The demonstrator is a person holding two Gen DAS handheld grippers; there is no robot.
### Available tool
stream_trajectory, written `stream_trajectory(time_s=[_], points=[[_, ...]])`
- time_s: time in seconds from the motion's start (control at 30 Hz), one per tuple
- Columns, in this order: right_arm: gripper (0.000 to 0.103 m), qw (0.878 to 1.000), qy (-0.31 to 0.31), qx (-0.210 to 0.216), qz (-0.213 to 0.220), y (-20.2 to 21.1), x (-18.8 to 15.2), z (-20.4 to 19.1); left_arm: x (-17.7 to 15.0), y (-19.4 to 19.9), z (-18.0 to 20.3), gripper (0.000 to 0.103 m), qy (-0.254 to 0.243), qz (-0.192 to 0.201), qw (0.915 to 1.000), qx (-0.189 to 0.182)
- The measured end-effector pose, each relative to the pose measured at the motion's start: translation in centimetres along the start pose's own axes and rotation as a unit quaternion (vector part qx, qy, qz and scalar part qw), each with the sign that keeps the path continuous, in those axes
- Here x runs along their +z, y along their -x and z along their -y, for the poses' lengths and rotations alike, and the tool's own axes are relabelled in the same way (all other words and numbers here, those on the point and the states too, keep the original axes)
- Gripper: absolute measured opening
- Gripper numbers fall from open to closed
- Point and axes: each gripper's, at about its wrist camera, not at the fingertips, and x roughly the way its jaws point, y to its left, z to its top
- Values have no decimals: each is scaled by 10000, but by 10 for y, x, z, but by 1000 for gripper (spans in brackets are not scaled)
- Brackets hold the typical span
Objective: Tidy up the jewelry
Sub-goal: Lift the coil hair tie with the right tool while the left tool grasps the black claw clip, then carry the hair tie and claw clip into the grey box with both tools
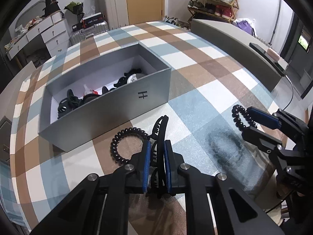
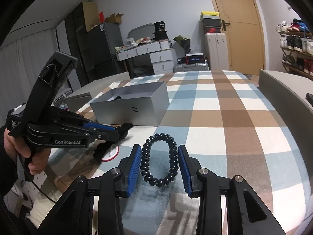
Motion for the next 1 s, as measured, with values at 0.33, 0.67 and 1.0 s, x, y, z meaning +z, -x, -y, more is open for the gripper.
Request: stream_trajectory(time_s=[0.33,0.67,1.0], points=[[37,10000,75,46,-17,-1,3,-7,-1,9,-5,9,144,163,9998,-38],[37,9990,367,245,-16,-8,22,-26,-2,31,-14,9,252,499,9984,-32],[37,9976,264,623,121,-30,55,-40,6,52,-33,8,492,885,9949,-9]])
